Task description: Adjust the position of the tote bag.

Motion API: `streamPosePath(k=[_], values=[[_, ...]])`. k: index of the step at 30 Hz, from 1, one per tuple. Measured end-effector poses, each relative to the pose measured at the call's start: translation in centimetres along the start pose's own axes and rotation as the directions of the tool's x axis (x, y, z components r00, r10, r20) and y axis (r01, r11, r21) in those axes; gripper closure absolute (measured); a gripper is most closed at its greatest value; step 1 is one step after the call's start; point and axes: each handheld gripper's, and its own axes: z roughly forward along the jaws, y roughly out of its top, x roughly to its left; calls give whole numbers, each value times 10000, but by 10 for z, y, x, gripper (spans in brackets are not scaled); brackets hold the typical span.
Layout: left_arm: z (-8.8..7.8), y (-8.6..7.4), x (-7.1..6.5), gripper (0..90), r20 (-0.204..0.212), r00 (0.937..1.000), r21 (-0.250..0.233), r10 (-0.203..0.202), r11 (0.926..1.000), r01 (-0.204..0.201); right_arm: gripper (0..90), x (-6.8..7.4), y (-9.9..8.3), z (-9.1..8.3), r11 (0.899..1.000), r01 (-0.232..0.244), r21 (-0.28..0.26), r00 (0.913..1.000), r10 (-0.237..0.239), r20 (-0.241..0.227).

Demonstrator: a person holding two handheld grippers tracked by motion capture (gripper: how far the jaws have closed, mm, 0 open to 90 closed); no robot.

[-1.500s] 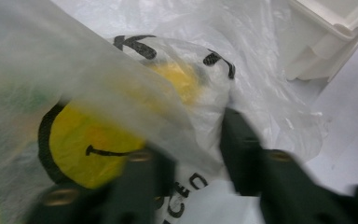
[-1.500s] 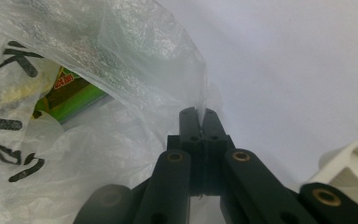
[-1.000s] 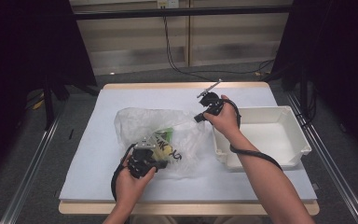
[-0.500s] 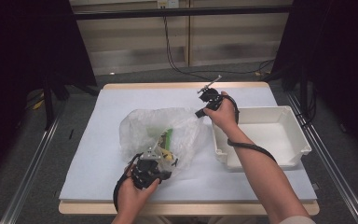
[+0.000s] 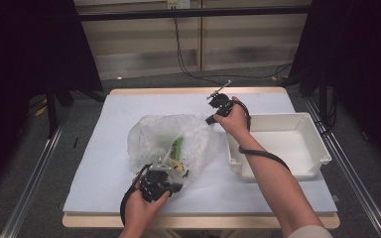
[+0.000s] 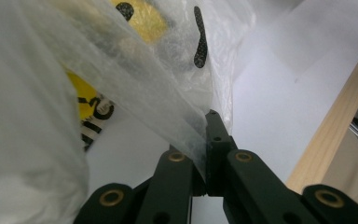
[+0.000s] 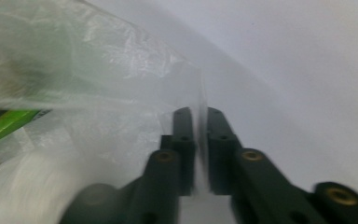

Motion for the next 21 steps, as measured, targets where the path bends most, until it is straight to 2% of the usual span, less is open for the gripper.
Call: streamPosePath(k=[1, 3, 6, 8, 9, 11, 15, 18, 19, 20, 21], values=[[-1, 0, 0, 900, 8, 10000, -23, -17, 10000, 17, 719, 1, -1, -2, 9999, 95, -109, 9999, -94, 50], [-3, 1, 2, 900, -64, 10000, -79, -17, 10000, 17, 679, 3, -2, -6, 9997, 149, -176, 9999, -148, 54], [-4, 1, 3, 900, -145, 9999, -212, -62, 9998, 59, 496, 7, -3, -13, 9987, 304, -421, 9995, -305, -2], [-4, 1, 3, 900, -114, 9999, -278, -92, 9996, 89, 448, 10, -4, -17, 9982, 384, -471, 9992, -388, -90], [-5, 2, 3, 900, -116, 9999, -164, -34, 9999, 32, 397, 12, -5, -18, 9981, 397, -480, 9991, -402, -106], [-6, 2, 2, 899, -250, 9997, -328, -15, 9995, 7, 344, 16, -5, -20, 9970, 475, -609, 9988, -483, -115], [-7, 2, 2, 872, -383, 9993, -423, 18, 9991, -34, 317, 21, -2, -22, 9941, 580, -919, 9977, -608, -284], [-10, 3, 3, 825, -455, 9989, -475, 123, 9988, -145, 379, 25, 1, -22, 9942, 665, -844, 9972, -692, -299], [-10, 3, 2, 798, -563, 9983, -655, 135, 9977, -172, 402, 26, 3, -20, 9929, 736, -938, 9964, -771, -347], [-12, 3, 2, 764, -687, 9972, -662, 280, 9973, -325, 454, 26, 4, -20, 9935, 752, -853, 9965, -781, -314], [-12, 3, 3, 712, -789, 9965, -881, 294, 9955, -364, 491, 27, 4, -19, 9939, 769, -791, 9958, -805, -440]])
